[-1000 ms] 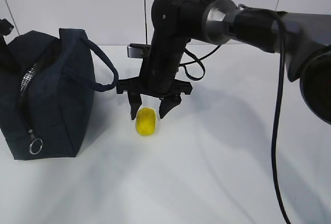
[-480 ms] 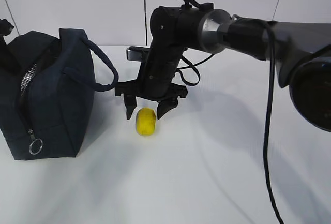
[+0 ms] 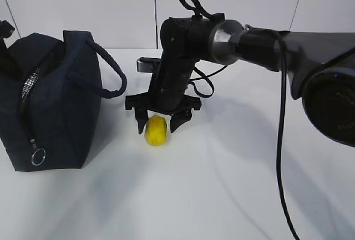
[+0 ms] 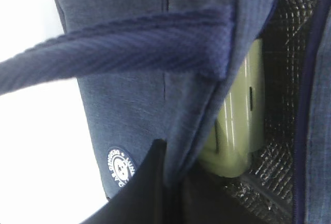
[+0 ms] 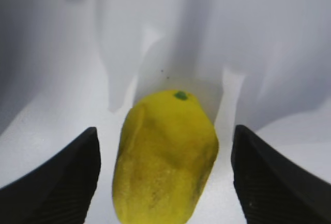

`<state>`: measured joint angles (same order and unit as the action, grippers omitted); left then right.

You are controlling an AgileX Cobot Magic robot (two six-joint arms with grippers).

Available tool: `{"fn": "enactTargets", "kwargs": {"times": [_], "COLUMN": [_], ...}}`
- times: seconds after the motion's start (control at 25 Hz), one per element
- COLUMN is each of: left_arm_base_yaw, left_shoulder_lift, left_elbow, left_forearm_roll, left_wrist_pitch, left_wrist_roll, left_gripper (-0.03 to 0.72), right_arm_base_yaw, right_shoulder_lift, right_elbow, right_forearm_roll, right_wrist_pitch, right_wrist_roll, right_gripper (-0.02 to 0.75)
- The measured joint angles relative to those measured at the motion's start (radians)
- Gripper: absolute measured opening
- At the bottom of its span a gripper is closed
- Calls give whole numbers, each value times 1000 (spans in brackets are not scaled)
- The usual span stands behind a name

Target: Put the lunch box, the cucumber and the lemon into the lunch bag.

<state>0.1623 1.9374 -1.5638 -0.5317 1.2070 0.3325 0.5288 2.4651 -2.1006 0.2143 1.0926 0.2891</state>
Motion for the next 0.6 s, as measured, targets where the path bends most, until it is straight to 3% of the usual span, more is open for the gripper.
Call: {"fn": "enactTargets", "kwargs": {"times": [0.36, 0.6], "left_arm_base_yaw": [0, 0], "left_shoulder_lift": [0, 0], "left_elbow": [0, 0], "left_forearm_roll": [0, -5], "left_wrist_pitch": [-2, -4], "left_wrist_roll": [-2, -2], "left_gripper": [-15, -15], "right_arm_base_yaw": [0, 0], "right_shoulder_lift": [0, 0], "right_elbow": [0, 0], "right_forearm_roll": [-9, -15], "right_wrist_pitch": [2, 23], "right_wrist_roll": [0, 0], "right_gripper": [577, 420]}}
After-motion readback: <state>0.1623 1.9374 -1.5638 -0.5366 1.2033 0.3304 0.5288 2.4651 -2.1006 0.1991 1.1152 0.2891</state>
